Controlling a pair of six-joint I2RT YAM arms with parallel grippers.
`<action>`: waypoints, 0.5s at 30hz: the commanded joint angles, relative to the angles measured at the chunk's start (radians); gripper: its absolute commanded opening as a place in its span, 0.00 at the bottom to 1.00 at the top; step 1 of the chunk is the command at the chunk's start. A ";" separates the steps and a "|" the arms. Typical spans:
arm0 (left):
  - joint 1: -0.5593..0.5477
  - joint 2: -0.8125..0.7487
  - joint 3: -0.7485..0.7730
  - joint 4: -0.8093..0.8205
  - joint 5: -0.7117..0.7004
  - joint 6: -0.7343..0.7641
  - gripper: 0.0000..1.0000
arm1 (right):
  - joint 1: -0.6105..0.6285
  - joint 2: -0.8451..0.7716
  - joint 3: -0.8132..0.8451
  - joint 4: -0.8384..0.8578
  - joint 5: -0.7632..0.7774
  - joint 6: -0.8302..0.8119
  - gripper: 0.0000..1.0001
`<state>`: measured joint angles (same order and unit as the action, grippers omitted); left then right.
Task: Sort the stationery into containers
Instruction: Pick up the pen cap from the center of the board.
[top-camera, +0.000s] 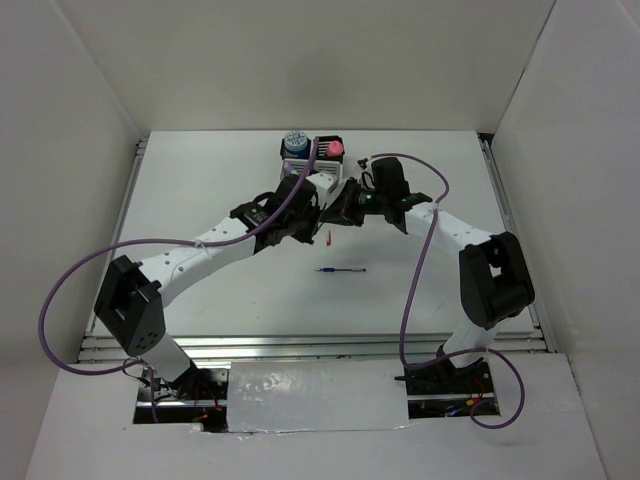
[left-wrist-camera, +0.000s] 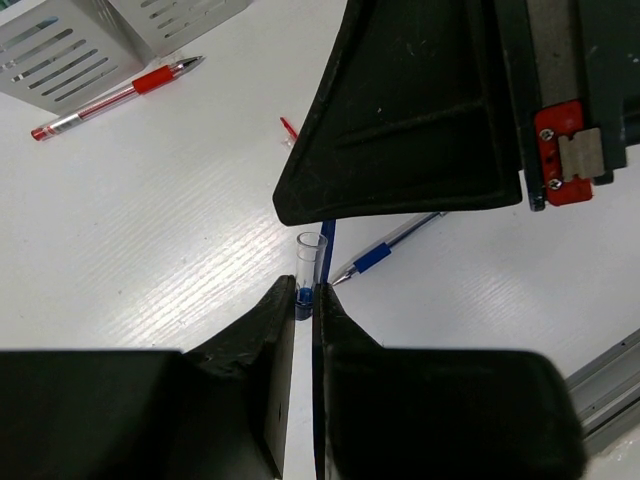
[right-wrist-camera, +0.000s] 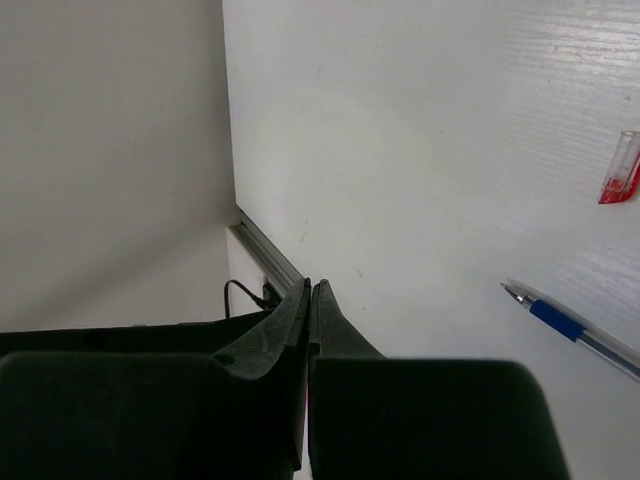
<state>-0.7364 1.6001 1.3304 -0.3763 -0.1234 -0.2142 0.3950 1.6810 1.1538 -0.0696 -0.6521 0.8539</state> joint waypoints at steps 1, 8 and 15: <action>-0.004 0.006 0.041 0.014 0.001 -0.016 0.00 | 0.010 -0.006 0.040 0.004 0.008 -0.006 0.00; 0.000 -0.026 0.023 0.010 0.041 -0.007 0.67 | -0.007 -0.030 0.024 0.025 0.005 -0.033 0.00; 0.064 -0.097 -0.010 -0.007 0.138 0.016 0.99 | -0.073 -0.073 0.003 0.001 -0.010 -0.143 0.00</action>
<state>-0.7101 1.5780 1.3262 -0.3855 -0.0544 -0.2073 0.3538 1.6680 1.1526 -0.0719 -0.6479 0.7860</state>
